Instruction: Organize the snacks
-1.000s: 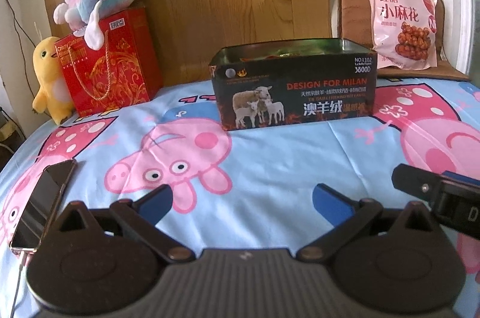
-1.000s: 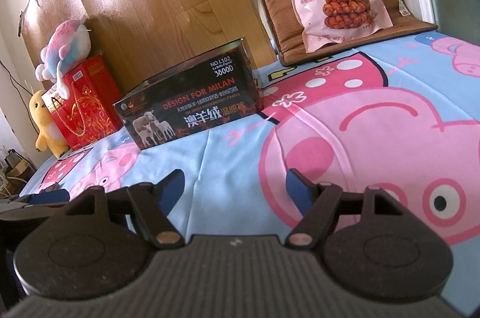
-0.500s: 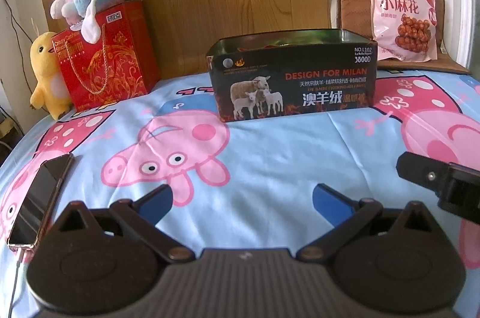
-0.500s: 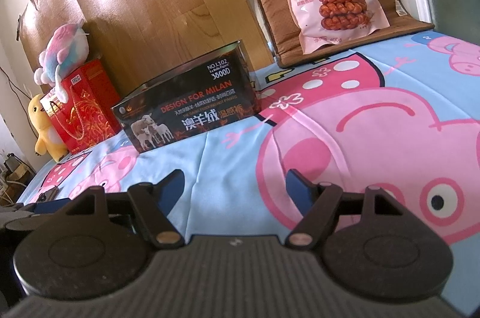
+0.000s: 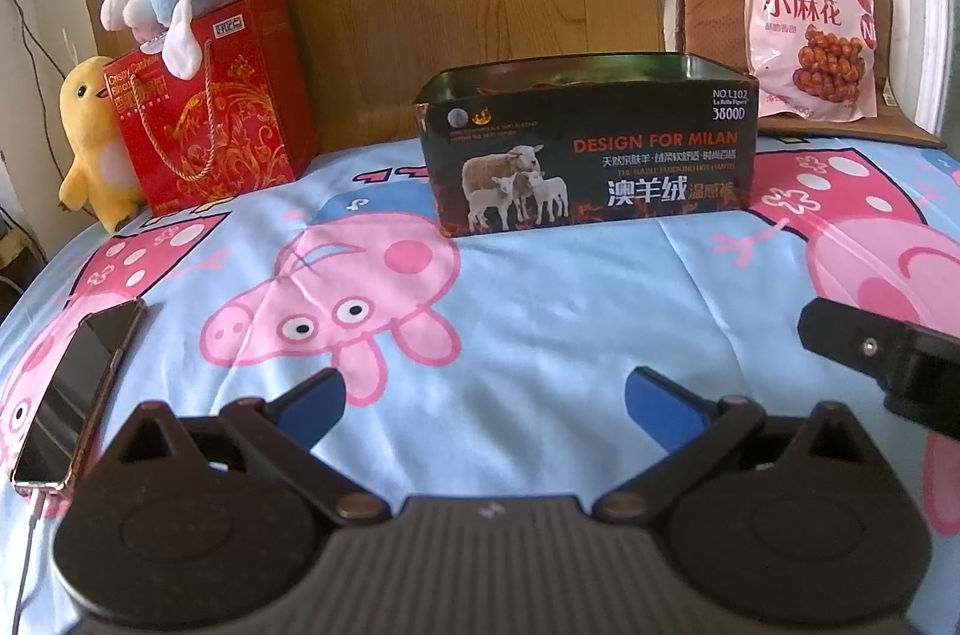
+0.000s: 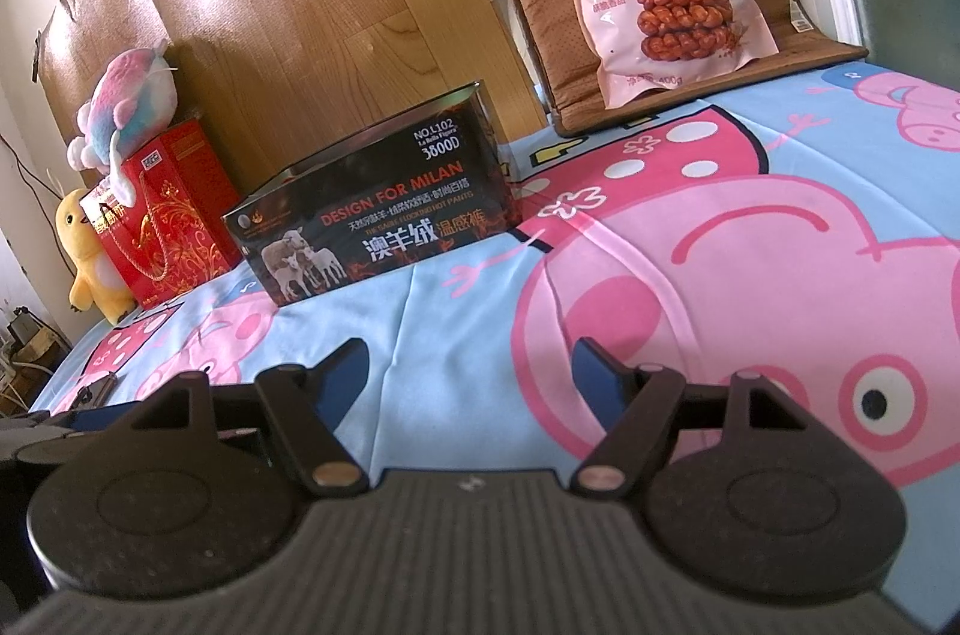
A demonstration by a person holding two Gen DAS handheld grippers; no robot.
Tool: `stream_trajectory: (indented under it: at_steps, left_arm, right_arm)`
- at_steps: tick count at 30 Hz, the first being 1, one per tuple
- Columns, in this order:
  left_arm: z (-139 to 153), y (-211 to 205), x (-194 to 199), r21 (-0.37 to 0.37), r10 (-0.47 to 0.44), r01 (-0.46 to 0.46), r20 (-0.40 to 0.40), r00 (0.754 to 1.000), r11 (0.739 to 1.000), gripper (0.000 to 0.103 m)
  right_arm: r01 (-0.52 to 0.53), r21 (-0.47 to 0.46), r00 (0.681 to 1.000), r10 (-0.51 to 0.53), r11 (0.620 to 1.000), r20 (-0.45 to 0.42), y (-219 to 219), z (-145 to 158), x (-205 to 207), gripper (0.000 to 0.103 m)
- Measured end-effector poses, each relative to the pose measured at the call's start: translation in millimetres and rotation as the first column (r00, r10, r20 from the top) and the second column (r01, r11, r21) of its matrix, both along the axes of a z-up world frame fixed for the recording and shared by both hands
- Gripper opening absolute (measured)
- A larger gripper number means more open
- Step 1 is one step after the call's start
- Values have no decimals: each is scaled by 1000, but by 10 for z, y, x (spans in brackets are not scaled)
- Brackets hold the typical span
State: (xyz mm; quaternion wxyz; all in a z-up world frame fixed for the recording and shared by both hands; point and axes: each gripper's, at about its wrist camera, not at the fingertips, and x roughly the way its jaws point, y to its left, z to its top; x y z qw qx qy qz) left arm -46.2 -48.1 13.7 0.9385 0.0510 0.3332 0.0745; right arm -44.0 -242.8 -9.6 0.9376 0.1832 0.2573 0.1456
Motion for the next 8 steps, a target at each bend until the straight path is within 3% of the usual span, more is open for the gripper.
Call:
stream_trajectory:
  at_steps: [8]
  left_arm:
    - [3, 6, -9, -26, -22, 22, -1, 1000, 999, 103]
  right_arm:
    - [1, 0, 1000, -1, 1000, 0, -3, 1, 1, 77]
